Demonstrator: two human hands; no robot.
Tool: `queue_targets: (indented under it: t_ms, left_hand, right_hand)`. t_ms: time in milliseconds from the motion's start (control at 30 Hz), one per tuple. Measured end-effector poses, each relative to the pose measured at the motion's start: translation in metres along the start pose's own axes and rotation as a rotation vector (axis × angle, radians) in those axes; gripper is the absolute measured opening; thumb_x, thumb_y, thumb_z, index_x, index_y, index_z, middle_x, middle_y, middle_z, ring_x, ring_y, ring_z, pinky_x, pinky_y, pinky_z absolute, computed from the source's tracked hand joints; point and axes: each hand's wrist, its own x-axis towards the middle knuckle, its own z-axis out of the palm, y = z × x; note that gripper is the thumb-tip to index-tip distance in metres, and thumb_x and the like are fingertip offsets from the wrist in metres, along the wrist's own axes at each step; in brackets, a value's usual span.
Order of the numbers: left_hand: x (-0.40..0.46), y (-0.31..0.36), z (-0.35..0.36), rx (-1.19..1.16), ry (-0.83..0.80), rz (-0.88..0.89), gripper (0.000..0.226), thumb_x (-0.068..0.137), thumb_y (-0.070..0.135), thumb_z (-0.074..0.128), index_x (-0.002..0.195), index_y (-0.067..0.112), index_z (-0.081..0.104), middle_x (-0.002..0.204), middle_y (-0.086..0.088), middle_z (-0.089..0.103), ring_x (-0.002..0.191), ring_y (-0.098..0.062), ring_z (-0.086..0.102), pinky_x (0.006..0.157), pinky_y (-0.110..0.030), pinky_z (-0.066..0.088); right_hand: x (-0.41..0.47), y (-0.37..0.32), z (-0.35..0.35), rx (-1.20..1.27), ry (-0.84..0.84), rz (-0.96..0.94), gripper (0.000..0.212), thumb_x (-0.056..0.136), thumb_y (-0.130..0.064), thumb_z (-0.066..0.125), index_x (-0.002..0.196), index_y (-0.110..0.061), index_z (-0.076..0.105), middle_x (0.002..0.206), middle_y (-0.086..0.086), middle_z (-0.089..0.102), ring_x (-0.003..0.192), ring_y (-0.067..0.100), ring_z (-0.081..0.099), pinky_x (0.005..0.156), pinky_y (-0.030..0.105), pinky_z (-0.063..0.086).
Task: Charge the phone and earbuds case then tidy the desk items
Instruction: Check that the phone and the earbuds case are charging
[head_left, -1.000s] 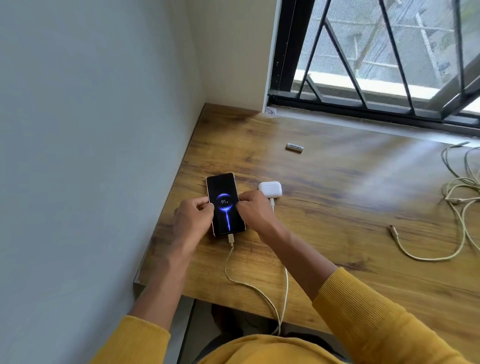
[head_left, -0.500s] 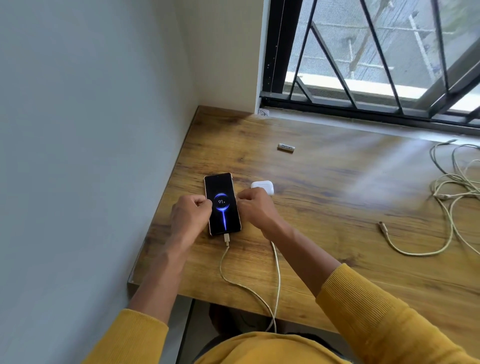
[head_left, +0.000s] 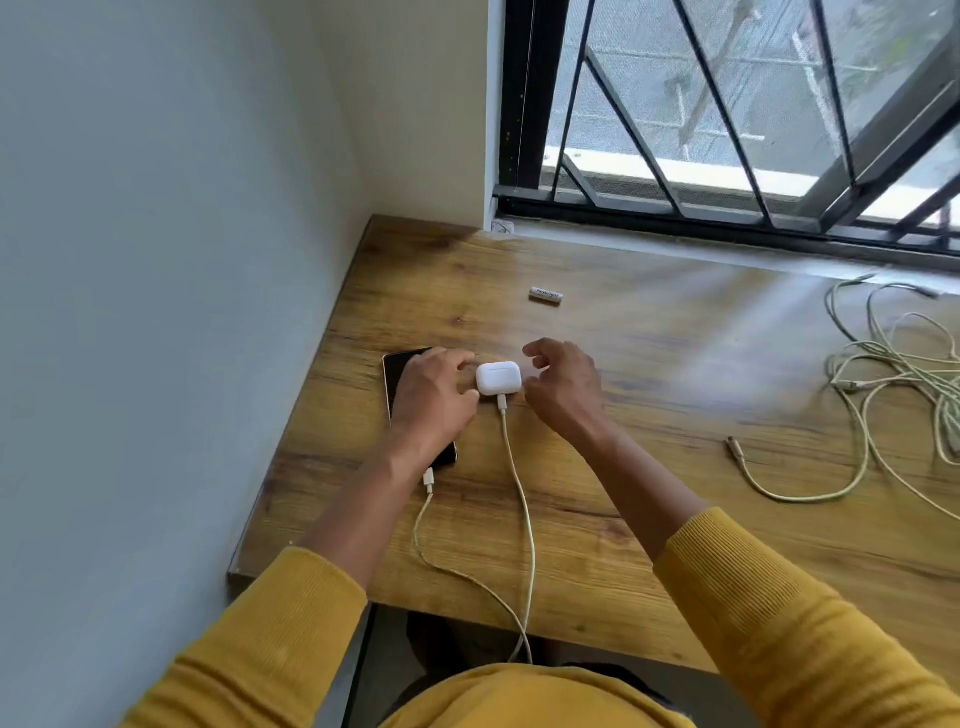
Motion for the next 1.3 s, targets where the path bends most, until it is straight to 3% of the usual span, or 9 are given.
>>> queue_targets:
  t_ms: [100, 300, 700, 833, 1000, 1033, 1133, 1233, 1300]
  left_hand:
    - [0.009, 0.007, 0.010, 0.085, -0.034, 0.050, 0.049, 0.088, 0.008, 0.078, 0.136, 0.012, 0.068, 0.132, -0.009, 0.067, 0.124, -0.030, 0.056, 0.107, -0.035, 0.040]
    - [0.019, 0.008, 0.030, 0.186, -0.029, 0.098, 0.040, 0.081, 0.003, 0.071, 0.120, 0.011, 0.073, 0.117, -0.008, 0.068, 0.108, -0.033, 0.056, 0.092, -0.037, 0.044]
    - [0.007, 0.004, 0.032, 0.091, 0.043, 0.170, 0.048, 0.080, -0.003, 0.077, 0.126, 0.009, 0.073, 0.114, -0.012, 0.066, 0.109, -0.033, 0.057, 0.094, -0.041, 0.048]
    - [-0.005, 0.005, 0.024, -0.029, 0.064, 0.176, 0.050, 0.082, -0.003, 0.078, 0.130, 0.010, 0.072, 0.119, -0.007, 0.065, 0.109, -0.024, 0.063, 0.096, -0.037, 0.054]
    - [-0.017, 0.002, 0.024, -0.114, 0.101, 0.175, 0.056, 0.081, -0.003, 0.084, 0.134, 0.009, 0.071, 0.125, -0.002, 0.064, 0.113, -0.020, 0.065, 0.098, -0.038, 0.061]
    - [-0.019, 0.003, 0.023, -0.138, 0.106, 0.175, 0.058, 0.080, -0.002, 0.086, 0.134, 0.010, 0.071, 0.125, -0.001, 0.064, 0.113, -0.018, 0.066, 0.095, -0.038, 0.062]
    - [-0.027, 0.008, 0.013, -0.226, 0.137, 0.182, 0.061, 0.078, 0.001, 0.091, 0.134, 0.013, 0.071, 0.126, 0.003, 0.064, 0.112, -0.015, 0.068, 0.092, -0.033, 0.063]
    - [-0.040, 0.015, -0.007, -0.361, 0.125, 0.179, 0.063, 0.078, 0.001, 0.091, 0.135, 0.016, 0.071, 0.128, 0.010, 0.063, 0.112, -0.011, 0.070, 0.090, -0.026, 0.063]
    - [-0.050, 0.020, -0.022, -0.463, 0.109, 0.195, 0.062, 0.077, 0.001, 0.092, 0.131, 0.023, 0.071, 0.131, 0.013, 0.064, 0.114, -0.009, 0.071, 0.089, -0.031, 0.064]
  right_hand:
    - [0.001, 0.006, 0.004, -0.062, -0.072, -0.042, 0.047, 0.085, -0.017, 0.074, 0.131, -0.017, 0.070, 0.118, 0.013, 0.066, 0.105, 0.031, 0.067, 0.088, 0.039, 0.055]
    - [0.002, 0.008, 0.010, -0.093, -0.105, -0.086, 0.051, 0.084, -0.015, 0.074, 0.134, -0.020, 0.067, 0.118, 0.010, 0.062, 0.103, 0.030, 0.067, 0.079, 0.029, 0.044]
    - [-0.008, 0.014, 0.008, -0.051, -0.096, -0.136, 0.042, 0.084, -0.008, 0.072, 0.125, -0.018, 0.073, 0.114, 0.009, 0.065, 0.101, 0.029, 0.067, 0.086, 0.038, 0.054]
    - [-0.011, 0.022, -0.007, 0.027, -0.099, -0.162, 0.034, 0.081, -0.007, 0.074, 0.113, -0.019, 0.075, 0.104, -0.002, 0.066, 0.089, 0.019, 0.065, 0.067, 0.017, 0.044]
    - [-0.017, 0.025, -0.013, 0.052, -0.141, -0.187, 0.046, 0.083, -0.007, 0.072, 0.127, -0.020, 0.070, 0.111, -0.004, 0.070, 0.092, 0.015, 0.066, 0.066, 0.006, 0.044]
    - [-0.019, 0.024, -0.013, 0.084, -0.145, -0.190, 0.048, 0.083, -0.007, 0.073, 0.128, -0.021, 0.069, 0.112, -0.003, 0.072, 0.092, 0.015, 0.068, 0.072, 0.010, 0.050]
    - [-0.026, 0.021, -0.019, 0.291, -0.174, -0.201, 0.047, 0.080, -0.002, 0.076, 0.124, -0.019, 0.071, 0.106, 0.003, 0.077, 0.087, 0.022, 0.074, 0.083, 0.047, 0.062]
    - [-0.039, 0.015, -0.039, 0.558, -0.241, -0.206, 0.045, 0.083, 0.006, 0.078, 0.122, -0.015, 0.072, 0.102, 0.016, 0.077, 0.080, 0.026, 0.072, 0.081, 0.055, 0.061]
    - [-0.049, 0.012, -0.055, 0.725, -0.318, -0.219, 0.045, 0.086, 0.010, 0.078, 0.126, -0.009, 0.070, 0.105, 0.022, 0.075, 0.083, 0.027, 0.070, 0.084, 0.053, 0.061]
